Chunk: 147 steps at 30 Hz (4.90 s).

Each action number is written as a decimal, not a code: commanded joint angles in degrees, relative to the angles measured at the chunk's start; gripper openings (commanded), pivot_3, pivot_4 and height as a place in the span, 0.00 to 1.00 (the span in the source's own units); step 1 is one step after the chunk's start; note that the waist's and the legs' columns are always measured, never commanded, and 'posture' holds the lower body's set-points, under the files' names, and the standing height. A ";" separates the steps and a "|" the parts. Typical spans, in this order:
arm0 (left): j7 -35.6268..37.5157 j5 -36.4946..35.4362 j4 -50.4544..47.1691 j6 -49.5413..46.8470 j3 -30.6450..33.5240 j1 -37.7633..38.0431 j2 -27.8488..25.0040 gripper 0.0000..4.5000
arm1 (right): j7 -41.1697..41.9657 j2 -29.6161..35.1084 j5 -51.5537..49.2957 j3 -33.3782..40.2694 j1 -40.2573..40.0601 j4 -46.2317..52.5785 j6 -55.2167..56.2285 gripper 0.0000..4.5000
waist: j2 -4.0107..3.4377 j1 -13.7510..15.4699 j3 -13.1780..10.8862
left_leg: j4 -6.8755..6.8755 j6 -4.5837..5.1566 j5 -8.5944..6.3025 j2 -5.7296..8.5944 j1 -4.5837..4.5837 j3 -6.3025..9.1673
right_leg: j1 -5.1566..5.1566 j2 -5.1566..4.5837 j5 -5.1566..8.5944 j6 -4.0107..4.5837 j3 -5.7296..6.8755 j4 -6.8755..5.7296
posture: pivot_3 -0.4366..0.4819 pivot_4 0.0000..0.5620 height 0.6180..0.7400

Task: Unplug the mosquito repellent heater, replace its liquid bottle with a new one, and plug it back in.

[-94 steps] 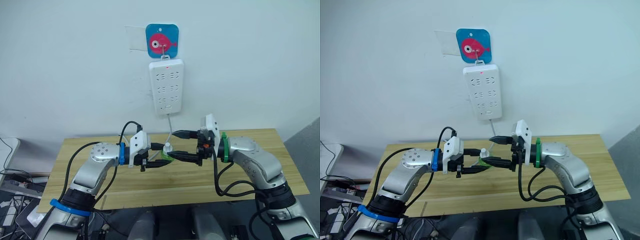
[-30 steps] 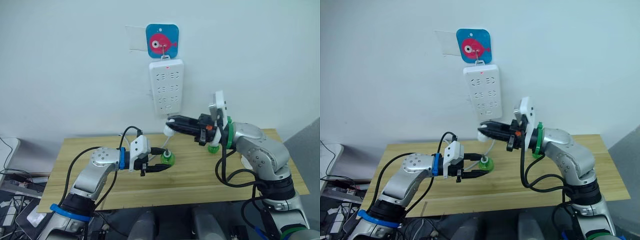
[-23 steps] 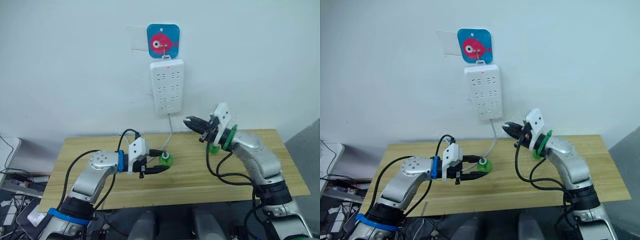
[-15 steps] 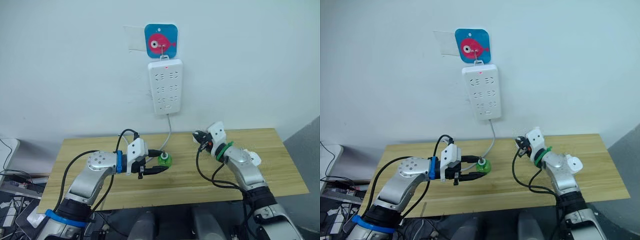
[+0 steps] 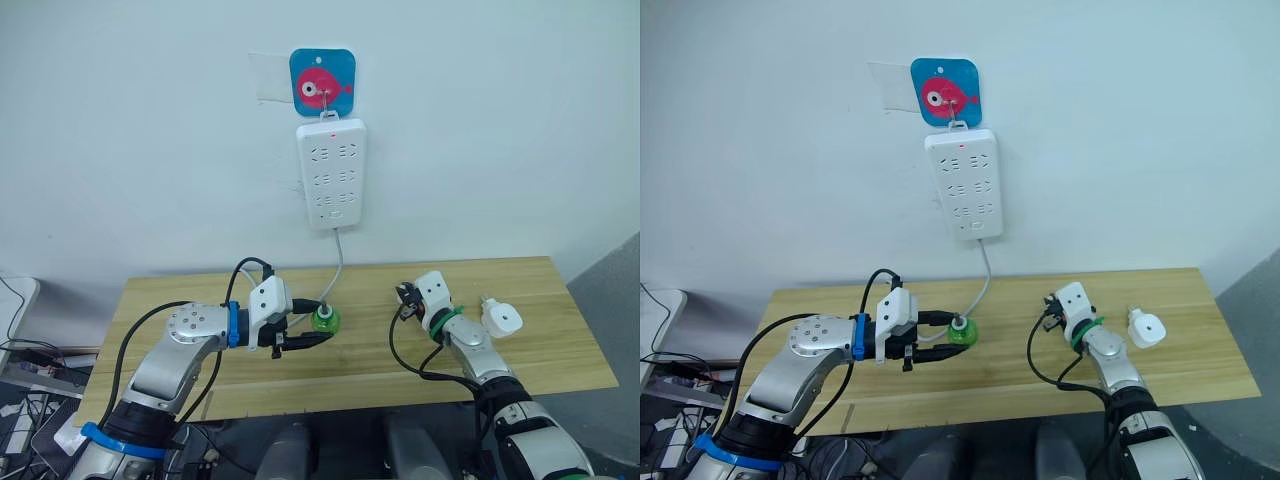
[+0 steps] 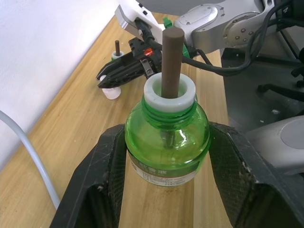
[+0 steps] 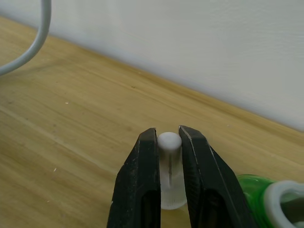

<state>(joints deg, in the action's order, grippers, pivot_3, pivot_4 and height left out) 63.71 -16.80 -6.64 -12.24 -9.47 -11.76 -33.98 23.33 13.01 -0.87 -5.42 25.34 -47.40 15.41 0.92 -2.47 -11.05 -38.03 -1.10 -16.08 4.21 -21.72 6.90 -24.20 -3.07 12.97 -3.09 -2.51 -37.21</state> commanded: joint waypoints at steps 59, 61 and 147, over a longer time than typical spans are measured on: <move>0.27 -2.25 -2.67 0.65 1.11 -0.52 1.14 0.57 | 34.85 4.47 -22.29 -10.79 -4.28 55.62 -38.09 0.19 | 0.08 0.78 0.26 | -0.06 -0.02 0.01 -0.02 -0.03 0.10 | 0.01 -0.08 0.00 -0.01 0.09 0.00 | 0.47 0.28 1.00; -0.20 -3.64 -2.96 -0.66 2.15 -0.31 1.09 0.69 | 33.57 4.20 -23.82 -9.14 -4.16 56.71 -40.63 0.19 | 0.08 0.78 0.26 | -0.06 0.00 0.00 -0.02 -0.03 0.11 | 0.01 -0.08 -0.01 -0.01 0.09 0.00 | 0.46 0.29 1.00; -14.14 0.69 -1.88 15.45 -1.24 -0.08 14.73 0.51 | 24.33 44.30 -21.20 -5.65 -0.40 27.50 -57.29 1.00 | 0.08 -0.79 0.16 | -0.04 0.27 -0.12 -0.05 -0.07 -0.42 | 0.12 -0.02 0.01 -0.03 -0.01 0.23 | 0.32 0.34 1.00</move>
<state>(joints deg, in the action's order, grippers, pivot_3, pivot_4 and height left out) 49.42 -16.27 -8.12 1.80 -10.19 -11.12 -19.77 46.08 57.35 -25.60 -10.38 23.66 -17.23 -44.62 1.00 -3.26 -10.90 -38.07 -0.81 -16.21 4.16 -21.79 6.45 -24.08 -3.09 12.98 -3.12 -2.53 -36.97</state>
